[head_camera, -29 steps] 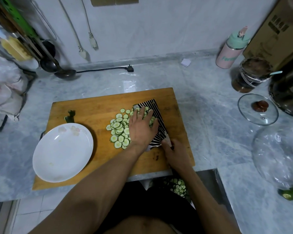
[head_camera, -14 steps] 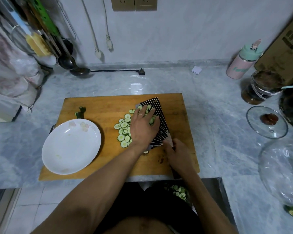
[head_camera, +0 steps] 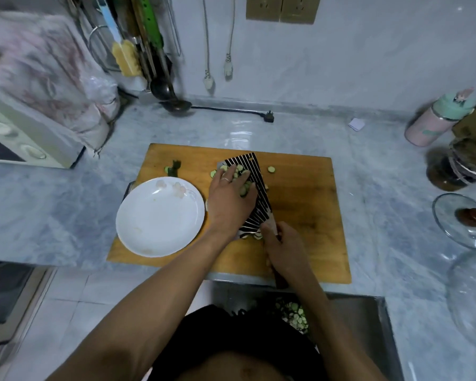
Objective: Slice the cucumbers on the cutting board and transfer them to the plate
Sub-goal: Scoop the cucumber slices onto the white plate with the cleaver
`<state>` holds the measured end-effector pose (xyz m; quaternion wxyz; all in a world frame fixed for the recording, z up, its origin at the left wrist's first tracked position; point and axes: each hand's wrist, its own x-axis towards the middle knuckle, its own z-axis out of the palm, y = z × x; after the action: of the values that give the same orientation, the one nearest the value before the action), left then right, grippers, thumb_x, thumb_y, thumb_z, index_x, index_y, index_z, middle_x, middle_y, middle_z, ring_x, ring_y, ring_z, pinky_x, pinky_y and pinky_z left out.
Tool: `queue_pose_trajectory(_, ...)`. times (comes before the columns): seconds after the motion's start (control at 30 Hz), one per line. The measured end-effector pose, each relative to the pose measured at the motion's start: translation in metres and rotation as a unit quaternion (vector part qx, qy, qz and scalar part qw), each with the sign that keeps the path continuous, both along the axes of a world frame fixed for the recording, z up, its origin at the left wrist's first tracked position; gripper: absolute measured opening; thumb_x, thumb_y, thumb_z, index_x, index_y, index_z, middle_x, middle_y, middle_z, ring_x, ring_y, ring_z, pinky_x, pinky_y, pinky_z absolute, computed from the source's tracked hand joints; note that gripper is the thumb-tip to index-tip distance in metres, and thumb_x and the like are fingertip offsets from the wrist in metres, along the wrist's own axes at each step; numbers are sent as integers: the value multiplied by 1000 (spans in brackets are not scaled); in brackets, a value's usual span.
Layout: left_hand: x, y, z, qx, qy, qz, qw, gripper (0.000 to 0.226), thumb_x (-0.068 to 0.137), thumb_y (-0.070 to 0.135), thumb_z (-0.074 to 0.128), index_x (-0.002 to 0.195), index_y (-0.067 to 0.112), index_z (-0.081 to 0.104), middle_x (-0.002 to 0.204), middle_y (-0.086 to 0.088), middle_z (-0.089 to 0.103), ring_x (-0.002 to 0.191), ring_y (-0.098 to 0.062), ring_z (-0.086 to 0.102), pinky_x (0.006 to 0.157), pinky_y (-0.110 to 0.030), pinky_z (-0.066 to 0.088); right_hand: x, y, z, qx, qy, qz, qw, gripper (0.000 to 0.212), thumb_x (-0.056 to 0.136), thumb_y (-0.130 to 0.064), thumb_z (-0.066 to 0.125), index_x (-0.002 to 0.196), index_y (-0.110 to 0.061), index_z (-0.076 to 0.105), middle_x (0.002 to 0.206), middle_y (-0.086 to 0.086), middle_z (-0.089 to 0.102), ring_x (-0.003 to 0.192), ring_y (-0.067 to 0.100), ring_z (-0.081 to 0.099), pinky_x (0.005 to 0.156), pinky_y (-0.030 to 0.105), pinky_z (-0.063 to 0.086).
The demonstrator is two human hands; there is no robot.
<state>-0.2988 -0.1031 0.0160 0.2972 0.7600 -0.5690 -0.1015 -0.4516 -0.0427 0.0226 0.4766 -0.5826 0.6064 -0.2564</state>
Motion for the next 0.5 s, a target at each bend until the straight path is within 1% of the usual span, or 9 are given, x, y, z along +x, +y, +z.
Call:
queue_pose_trajectory(0.07, 25, 10, -2, -13, 12, 27, 999, 38, 90, 46, 55, 124, 31, 65, 142, 4, 51, 140, -20, 32, 107, -33, 36, 23, 5, 2, -10, 16, 27, 999, 34, 101, -43, 48, 83, -14, 55, 72, 9, 62, 61, 17, 59, 57, 30, 47)
queue_pose_trajectory(0.17, 59, 25, -11, -41, 30, 56, 997, 36, 88, 45, 56, 119, 30, 69, 138, 2, 56, 139, -20, 34, 105, -35, 41, 56, 11, 0, -11, 21, 49, 999, 33, 100, -42, 51, 80, -15, 52, 71, 7, 58, 65, 25, 61, 60, 41, 52)
queue_pose_trajectory(0.2, 69, 30, -14, -43, 37, 63, 996, 35, 88, 45, 56, 117, 30, 69, 137, 3, 56, 139, -20, 34, 105, -35, 42, 66, 13, -2, -15, 18, 58, 998, 31, 100, -40, 52, 80, -16, 52, 70, 4, 56, 65, 24, 59, 59, 40, 50)
queue_pose_trajectory(0.27, 85, 38, -19, -48, 49, 66, 995, 31, 89, 42, 59, 114, 29, 71, 134, 2, 58, 135, -21, 39, 104, -34, 42, 83, 18, -3, -29, 34, 73, 996, 29, 100, -37, 52, 81, -16, 52, 70, -2, 53, 65, 17, 53, 57, 30, 39)
queue_pose_trajectory(0.33, 98, 45, -23, -61, 57, 62, 995, 26, 88, 37, 63, 110, 26, 74, 131, -1, 61, 127, -23, 47, 100, -33, 44, 95, 23, -2, -39, 57, 77, 995, 27, 101, -34, 52, 83, -13, 52, 71, -4, 52, 63, 8, 49, 54, 15, 33)
queue_pose_trajectory(0.37, 105, 49, -25, -66, 57, 59, 994, 25, 88, 35, 65, 108, 25, 75, 129, -2, 62, 123, -23, 51, 97, -32, 44, 99, 26, -2, -44, 63, 77, 994, 26, 101, -33, 53, 83, -14, 52, 70, -4, 52, 63, 5, 48, 53, 13, 33)
queue_pose_trajectory(0.4, 111, 54, -27, -70, 54, 56, 995, 23, 88, 34, 66, 106, 24, 76, 127, -3, 63, 119, -24, 53, 94, -31, 45, 102, 28, -2, -46, 65, 78, 994, 26, 101, -33, 53, 80, -16, 51, 68, -5, 52, 62, 5, 48, 53, 15, 32)
queue_pose_trajectory(0.43, 118, 59, -28, -71, 47, 54, 995, 22, 87, 33, 66, 104, 22, 76, 124, -4, 64, 115, -24, 56, 93, -31, 46, 105, 30, -4, -46, 66, 80, 994, 27, 101, -33, 53, 77, -20, 49, 67, -5, 51, 61, 7, 49, 53, 20, 32)
queue_pose_trajectory(0.5, 135, 68, -30, -62, 23, 56, 996, 21, 87, 29, 66, 101, 18, 76, 119, -5, 66, 110, -25, 58, 91, -33, 47, 108, 32, -4, -48, 70, 80, 993, 29, 101, -35, 52, 73, -29, 45, 66, -9, 50, 60, 8, 49, 52, 22, 28)
